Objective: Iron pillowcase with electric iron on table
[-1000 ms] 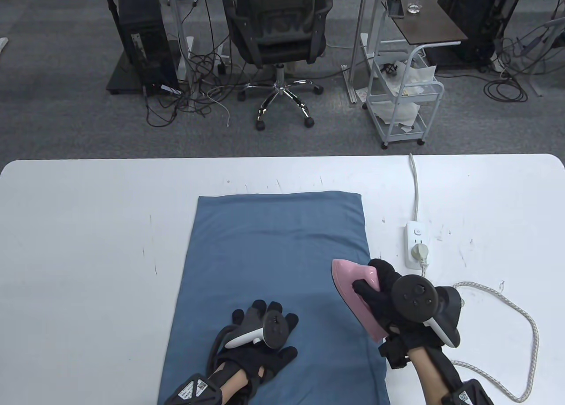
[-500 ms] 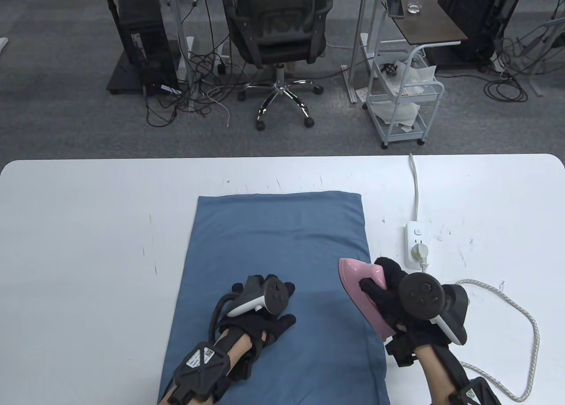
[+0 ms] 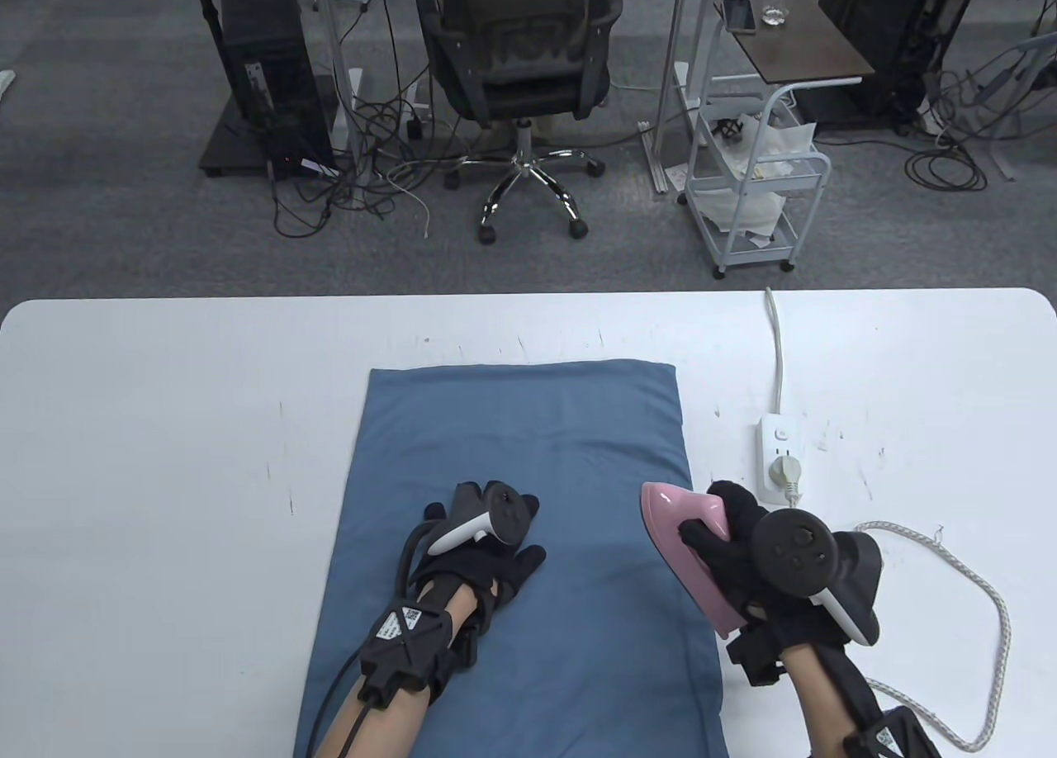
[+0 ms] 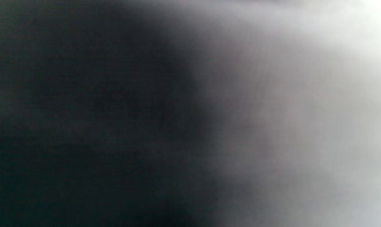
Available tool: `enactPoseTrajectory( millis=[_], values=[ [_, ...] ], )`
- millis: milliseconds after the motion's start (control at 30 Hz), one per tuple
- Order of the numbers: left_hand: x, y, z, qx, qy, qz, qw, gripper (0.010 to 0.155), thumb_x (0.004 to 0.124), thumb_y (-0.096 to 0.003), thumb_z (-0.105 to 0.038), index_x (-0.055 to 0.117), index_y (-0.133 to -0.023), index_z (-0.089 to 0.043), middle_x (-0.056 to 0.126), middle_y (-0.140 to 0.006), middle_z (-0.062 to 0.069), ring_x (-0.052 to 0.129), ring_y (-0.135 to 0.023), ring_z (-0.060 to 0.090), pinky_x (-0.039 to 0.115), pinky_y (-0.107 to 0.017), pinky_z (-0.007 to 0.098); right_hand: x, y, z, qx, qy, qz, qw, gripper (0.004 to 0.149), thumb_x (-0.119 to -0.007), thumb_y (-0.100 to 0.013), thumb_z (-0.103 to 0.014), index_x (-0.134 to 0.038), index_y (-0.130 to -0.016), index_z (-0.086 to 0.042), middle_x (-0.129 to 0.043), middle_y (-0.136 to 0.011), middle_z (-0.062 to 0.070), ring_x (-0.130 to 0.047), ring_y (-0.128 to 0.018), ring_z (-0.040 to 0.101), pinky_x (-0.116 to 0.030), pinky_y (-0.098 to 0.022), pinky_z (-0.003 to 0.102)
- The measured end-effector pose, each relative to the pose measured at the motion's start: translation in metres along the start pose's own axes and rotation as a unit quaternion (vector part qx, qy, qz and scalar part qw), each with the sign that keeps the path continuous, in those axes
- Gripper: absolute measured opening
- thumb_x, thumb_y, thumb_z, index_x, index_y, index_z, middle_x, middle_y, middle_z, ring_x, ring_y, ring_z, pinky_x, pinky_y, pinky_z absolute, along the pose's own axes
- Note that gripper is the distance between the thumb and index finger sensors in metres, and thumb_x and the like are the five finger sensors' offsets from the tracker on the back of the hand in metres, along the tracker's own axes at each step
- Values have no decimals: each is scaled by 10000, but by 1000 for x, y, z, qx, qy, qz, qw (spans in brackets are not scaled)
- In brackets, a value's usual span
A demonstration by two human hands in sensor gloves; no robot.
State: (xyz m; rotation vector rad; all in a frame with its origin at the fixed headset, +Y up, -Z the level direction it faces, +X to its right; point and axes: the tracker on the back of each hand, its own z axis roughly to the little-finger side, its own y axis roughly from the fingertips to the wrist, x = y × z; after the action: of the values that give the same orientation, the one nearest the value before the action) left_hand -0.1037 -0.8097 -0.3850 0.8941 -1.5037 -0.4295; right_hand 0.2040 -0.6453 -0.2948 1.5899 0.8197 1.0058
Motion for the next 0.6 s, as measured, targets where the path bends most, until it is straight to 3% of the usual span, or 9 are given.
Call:
enactPoseTrajectory(
  millis=[333, 600],
  values=[
    [39, 41, 1, 6, 15, 10, 1000, 737, 361, -476, -658, -152, -967, -460, -332, -995, -42, -345, -906, 337, -146, -582, 696, -24, -6, -12, 27, 25, -33, 999, 643, -764, -455, -533, -719, -939, -113, -955, -484, -68, -981, -262, 75, -920, -351, 360],
    [65, 70, -1, 9, 10, 14, 1000, 743, 360, -474, -660, -166, -958, -455, -351, -979, -38, -363, -888, 341, -146, -567, 699, -73, -17, -42, 102, 98, -104, 984, 645, -763, -449, -534, -717, -939, -118, -956, -482, -72, -981, -258, 74, -922, -350, 360]
  ],
)
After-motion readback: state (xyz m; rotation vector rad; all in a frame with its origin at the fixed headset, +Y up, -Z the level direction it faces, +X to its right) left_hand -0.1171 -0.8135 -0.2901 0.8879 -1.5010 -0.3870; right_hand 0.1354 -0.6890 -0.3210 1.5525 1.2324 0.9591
